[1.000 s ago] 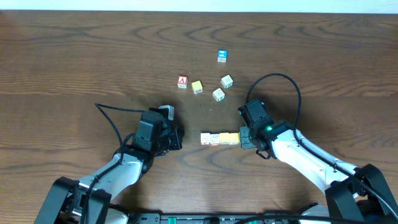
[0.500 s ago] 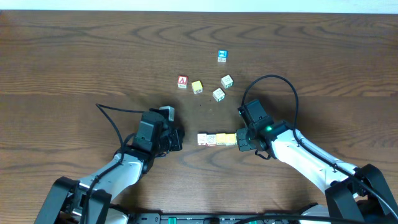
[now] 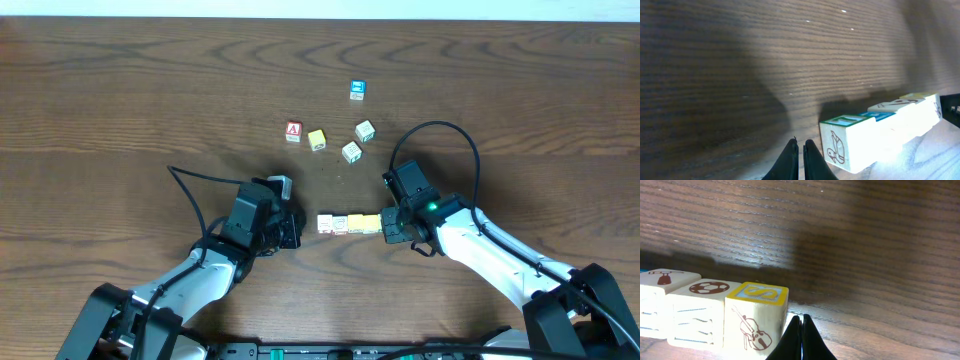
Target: Lift 5 blocks
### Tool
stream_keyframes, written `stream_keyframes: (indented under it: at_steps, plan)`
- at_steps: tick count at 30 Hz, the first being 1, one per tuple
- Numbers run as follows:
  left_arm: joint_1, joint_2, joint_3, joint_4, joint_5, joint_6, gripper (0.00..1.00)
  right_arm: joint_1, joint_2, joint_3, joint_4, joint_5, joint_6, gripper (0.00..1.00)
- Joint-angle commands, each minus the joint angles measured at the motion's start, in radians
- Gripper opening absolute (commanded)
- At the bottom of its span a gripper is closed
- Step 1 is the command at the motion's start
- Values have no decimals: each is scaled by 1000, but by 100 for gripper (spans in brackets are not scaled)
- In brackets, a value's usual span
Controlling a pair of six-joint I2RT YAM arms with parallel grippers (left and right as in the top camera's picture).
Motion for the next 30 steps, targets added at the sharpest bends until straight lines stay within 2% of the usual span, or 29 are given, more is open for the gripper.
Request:
stream_keyframes:
  at_steps: [1, 4, 7, 23, 30]
  plan:
    - [-7, 6, 20, 2, 15, 13, 8, -8, 5, 12, -1, -9, -12, 1]
    - [-7, 6, 20, 2, 15, 12, 12, -8, 5, 12, 0, -32, -12, 1]
    - [-7, 6, 20, 5, 15, 12, 7, -8, 5, 12, 4, -65, -13, 1]
    - [-7, 6, 20, 4, 68, 8, 7, -8, 5, 12, 13, -110, -11, 1]
    - [-7, 25, 20, -14, 67, 4, 7, -10, 5, 12, -4, -75, 87, 1]
